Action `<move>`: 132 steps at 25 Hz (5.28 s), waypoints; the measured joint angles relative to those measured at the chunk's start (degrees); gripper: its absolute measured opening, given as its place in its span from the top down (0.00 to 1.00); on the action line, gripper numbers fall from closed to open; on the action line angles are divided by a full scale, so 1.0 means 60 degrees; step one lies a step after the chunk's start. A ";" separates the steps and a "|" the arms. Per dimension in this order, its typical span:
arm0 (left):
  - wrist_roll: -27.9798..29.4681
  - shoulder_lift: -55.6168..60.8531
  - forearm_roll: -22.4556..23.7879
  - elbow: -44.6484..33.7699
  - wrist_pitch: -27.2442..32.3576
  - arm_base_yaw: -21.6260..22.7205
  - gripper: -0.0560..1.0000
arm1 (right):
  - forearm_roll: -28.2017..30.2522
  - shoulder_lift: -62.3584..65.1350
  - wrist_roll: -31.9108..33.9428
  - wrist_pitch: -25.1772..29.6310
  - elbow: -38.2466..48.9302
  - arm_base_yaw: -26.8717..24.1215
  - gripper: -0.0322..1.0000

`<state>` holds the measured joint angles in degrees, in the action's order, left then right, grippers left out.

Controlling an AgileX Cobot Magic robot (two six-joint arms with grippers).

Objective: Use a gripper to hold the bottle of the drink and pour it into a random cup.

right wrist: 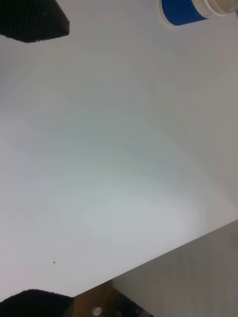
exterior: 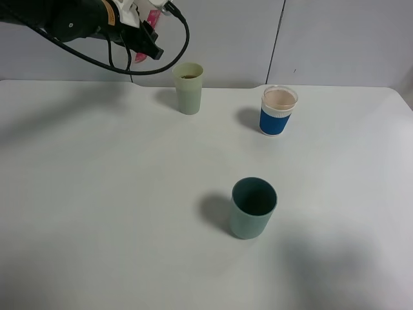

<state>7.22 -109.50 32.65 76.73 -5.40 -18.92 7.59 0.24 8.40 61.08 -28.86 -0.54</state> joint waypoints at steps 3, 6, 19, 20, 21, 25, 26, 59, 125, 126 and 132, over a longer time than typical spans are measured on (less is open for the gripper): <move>-0.0991 0.0289 -0.1216 -0.0821 -0.1052 -0.0001 0.62 | 0.0000 0.0000 0.0000 0.0000 0.0000 0.0000 0.00; -0.1889 0.0461 -0.2372 -0.1614 -0.2154 -0.0001 0.62 | 0.0000 0.0000 0.0000 0.0000 0.0000 0.0000 0.00; -0.3015 0.0502 -0.5520 -0.4958 -0.7583 0.0314 0.62 | 0.0000 0.0000 0.0000 0.0000 0.0000 0.0000 0.00; -0.2918 0.0502 -0.5581 -0.5166 -0.7938 0.0433 0.62 | 0.0000 0.0000 0.0000 0.0000 0.0000 0.0000 0.00; -0.2789 0.0502 -0.5617 -0.5404 -0.8189 0.0534 0.62 | 0.0000 0.0000 0.0000 0.0000 0.0000 0.0000 0.00; -0.2568 0.0502 -0.5668 -0.6143 -0.8977 0.0879 0.62 | 0.0000 0.0000 0.0000 0.0000 0.0000 0.0000 0.00; -0.2565 0.0502 -0.5668 -0.6275 -0.9091 0.0946 0.62 | 0.0000 0.0000 0.0000 0.0000 0.0000 0.0000 0.00; -0.1764 -0.1996 -0.5234 -0.6600 -1.0573 0.1043 0.62 | 0.0000 0.0000 0.0000 0.0000 0.0000 0.0000 0.00; 0.0561 -0.0238 -0.6470 -0.6545 -1.0647 0.1043 0.12 | 0.0000 0.0000 0.0000 0.0000 0.0000 0.0000 0.00; 0.0561 -0.0074 -0.6495 -0.6602 -1.0647 0.1043 0.12 | 0.0000 0.0000 0.0000 0.0000 0.0000 0.0000 0.00; 0.0561 0.0991 -0.6939 -0.7216 -1.0647 0.1043 0.12 | 0.0000 0.0000 0.0000 0.0000 0.0000 0.0000 0.00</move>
<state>10.59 -103.55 -8.99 33.44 -69.29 -12.66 7.59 0.24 8.40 61.08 -28.86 -0.54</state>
